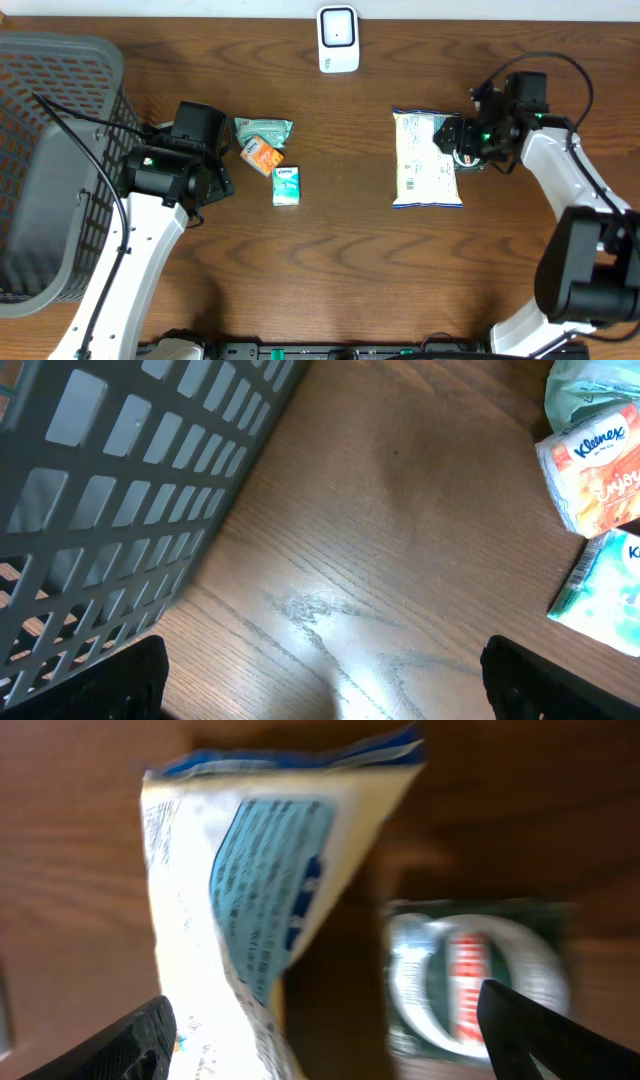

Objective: Scan the item barcode

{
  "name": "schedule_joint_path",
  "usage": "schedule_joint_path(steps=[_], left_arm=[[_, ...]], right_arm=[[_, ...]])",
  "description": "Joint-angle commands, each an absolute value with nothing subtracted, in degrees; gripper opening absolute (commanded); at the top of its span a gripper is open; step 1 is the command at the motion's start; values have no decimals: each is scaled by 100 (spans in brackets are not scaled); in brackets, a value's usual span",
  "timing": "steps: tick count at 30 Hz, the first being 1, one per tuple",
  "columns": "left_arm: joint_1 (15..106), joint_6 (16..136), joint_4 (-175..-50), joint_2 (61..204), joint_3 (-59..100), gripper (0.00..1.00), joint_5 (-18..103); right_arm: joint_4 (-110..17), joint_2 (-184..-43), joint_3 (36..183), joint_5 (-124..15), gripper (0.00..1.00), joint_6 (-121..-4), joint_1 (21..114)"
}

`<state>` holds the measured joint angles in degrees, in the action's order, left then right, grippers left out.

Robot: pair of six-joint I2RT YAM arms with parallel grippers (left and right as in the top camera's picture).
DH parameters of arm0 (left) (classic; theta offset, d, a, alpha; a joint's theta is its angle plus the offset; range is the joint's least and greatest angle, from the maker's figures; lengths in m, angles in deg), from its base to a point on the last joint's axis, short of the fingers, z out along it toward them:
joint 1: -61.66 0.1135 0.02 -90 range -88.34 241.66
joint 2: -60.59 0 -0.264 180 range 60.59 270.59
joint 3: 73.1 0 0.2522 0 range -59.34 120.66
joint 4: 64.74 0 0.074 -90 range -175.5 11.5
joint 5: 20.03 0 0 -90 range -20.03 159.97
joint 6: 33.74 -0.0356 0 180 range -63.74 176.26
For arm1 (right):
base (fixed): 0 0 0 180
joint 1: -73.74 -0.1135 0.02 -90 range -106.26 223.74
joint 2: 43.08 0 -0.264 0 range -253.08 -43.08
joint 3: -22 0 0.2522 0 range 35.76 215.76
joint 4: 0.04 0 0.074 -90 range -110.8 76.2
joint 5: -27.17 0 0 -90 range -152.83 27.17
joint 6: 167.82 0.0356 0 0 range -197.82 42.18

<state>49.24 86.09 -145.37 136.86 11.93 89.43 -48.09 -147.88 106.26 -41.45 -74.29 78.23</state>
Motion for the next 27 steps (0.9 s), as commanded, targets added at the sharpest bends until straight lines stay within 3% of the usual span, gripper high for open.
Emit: schedule_joint_path(steps=[1,6,8,10,14,18,23,27], left_arm=[[4954,8639,-14552,13651,1212,98,9017],[4954,8639,-14552,13651,1212,97,9017],[4954,8639,-14552,13651,1212,98,9017],[4954,8639,-14552,13651,1212,98,9017],[4954,8639,-14552,13651,1212,98,9017],[4954,8639,-14552,13651,1212,97,9017],[4954,8639,-14552,13651,1212,98,9017],[4954,8639,-14552,13651,1212,98,9017]], right_arm=[[-4796,-15299,10678,-2897,90,-7595,7823],[-4627,-15935,10678,-2206,84,-7468,7773],[-4487,-16154,10678,-1994,77,-7401,7771],[-4310,-16309,10678,-1710,63,-7403,7773],[-3991,-16296,10696,-1251,21,-7339,7773],[-3827,-16103,10752,-1233,4,-7055,7786],[-3871,-15548,10890,-1804,1,-6723,7773],[-4070,-14838,10929,-3229,1,-6719,7605]])
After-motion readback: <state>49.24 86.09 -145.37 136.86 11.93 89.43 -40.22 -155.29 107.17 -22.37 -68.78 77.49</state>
